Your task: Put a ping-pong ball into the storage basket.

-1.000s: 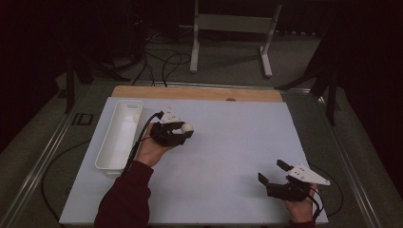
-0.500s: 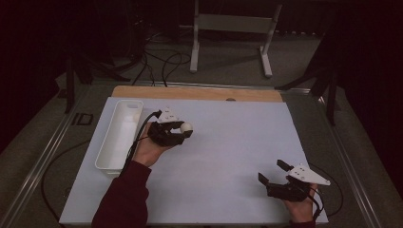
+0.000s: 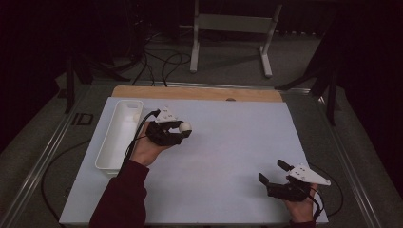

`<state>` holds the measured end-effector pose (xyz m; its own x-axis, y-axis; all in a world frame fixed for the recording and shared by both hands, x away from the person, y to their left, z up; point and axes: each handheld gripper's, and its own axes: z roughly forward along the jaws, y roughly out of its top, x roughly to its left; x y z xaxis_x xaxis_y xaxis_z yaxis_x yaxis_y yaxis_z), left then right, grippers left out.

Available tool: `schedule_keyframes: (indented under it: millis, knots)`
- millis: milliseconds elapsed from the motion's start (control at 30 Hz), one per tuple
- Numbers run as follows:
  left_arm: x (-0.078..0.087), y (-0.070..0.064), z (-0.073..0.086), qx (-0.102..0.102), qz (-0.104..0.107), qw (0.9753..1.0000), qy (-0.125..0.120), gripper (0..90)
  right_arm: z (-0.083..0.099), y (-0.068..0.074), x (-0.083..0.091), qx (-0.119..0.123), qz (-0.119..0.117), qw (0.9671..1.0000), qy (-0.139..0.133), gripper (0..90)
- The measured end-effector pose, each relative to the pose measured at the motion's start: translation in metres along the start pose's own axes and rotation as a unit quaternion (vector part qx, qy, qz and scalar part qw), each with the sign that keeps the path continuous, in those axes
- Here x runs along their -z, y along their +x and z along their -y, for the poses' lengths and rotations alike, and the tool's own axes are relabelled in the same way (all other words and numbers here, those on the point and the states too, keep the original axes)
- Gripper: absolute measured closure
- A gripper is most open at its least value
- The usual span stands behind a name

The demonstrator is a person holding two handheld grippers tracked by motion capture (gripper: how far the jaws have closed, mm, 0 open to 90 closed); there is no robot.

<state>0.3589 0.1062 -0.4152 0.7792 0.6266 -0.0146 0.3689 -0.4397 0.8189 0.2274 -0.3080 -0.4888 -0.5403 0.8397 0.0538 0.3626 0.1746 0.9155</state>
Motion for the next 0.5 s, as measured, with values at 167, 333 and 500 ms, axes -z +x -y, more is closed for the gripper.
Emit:
schedule_keyframes:
  millis: [167,333,500]
  knots:
    - [0.0031,0.0003,-0.001,0.002,0.004,1.0,-0.003,51.8,0.0,0.0001,0.0,0.0,0.0,1.0,0.0,9.0]
    - [0.0066,0.0012,-0.002,0.005,0.004,1.0,-0.005,51.8,0.0,0.0002,0.0,0.0,0.0,1.0,0.0,9.0]
    - [0.0099,0.0016,-0.004,0.003,0.003,1.0,-0.007,51.8,-0.0002,0.0002,0.0001,0.0,0.0,1.0,0.0,9.0]
